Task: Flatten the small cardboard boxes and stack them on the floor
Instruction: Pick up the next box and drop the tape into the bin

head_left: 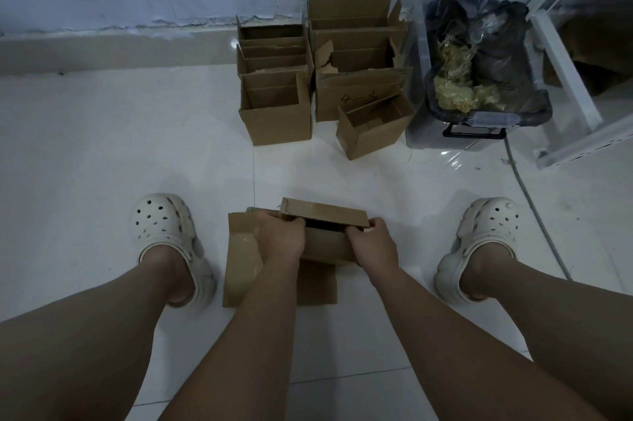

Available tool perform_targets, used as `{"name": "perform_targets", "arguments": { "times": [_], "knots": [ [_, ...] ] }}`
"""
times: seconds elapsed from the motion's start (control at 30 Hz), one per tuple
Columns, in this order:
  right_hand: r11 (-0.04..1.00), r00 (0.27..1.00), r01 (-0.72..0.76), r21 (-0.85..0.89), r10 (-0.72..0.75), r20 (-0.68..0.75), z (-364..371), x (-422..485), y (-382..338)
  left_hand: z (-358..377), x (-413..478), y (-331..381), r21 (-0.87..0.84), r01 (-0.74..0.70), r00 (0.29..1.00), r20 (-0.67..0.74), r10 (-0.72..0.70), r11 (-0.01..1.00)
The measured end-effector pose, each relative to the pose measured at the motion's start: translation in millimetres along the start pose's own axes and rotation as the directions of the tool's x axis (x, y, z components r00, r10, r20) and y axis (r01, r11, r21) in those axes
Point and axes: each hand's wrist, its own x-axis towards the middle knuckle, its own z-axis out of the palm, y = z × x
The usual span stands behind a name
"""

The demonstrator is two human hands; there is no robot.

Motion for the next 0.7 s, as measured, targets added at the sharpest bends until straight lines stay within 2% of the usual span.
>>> {"name": "perform_targets", "arguments": {
  "times": [0.17,0.2,0.27,0.33,0.37,0.43,0.5,0.6,0.7],
  "knots": [
    [0.996,0.996,-0.039,0.082,0.033,0.078,-2,3,-12,-3,-7,14,-0.031,-0.024,0.986,0.163,0.029,0.999],
    [0.995,0.996,-0.044,0.093,0.036,0.084,-3,3,-13,-6,-7,16,0.034,-0.05,0.975,0.218,0.042,0.998],
    [0.994,0.995,-0.059,0.097,0.051,0.085,-5,2,-13,-16,-5,23,0.286,-0.16,0.936,0.347,0.053,0.945],
    [0.993,0.991,-0.086,0.077,0.077,0.106,-7,2,-11,-28,-3,29,0.511,-0.287,0.895,0.444,0.037,0.81],
    [0.987,0.985,-0.128,0.098,0.114,0.132,-9,1,-11,-32,-1,30,0.569,-0.326,0.883,0.469,0.028,0.755],
    [0.959,0.956,-0.243,0.145,0.211,0.204,-13,1,-11,-34,0,28,0.613,-0.368,0.868,0.496,0.021,0.7],
    [0.96,0.943,-0.264,0.093,0.237,0.235,-16,0,-12,-32,-3,24,0.61,-0.382,0.865,0.501,0.036,0.694],
    [0.989,0.976,-0.13,-0.076,0.141,0.166,-14,0,-10,-21,-5,12,0.582,-0.319,0.891,0.452,0.029,0.748],
    [0.962,0.991,-0.012,-0.272,0.048,0.124,-12,-2,-8,-16,-12,5,0.607,-0.268,0.938,0.342,0.058,0.748]
  ]
}}
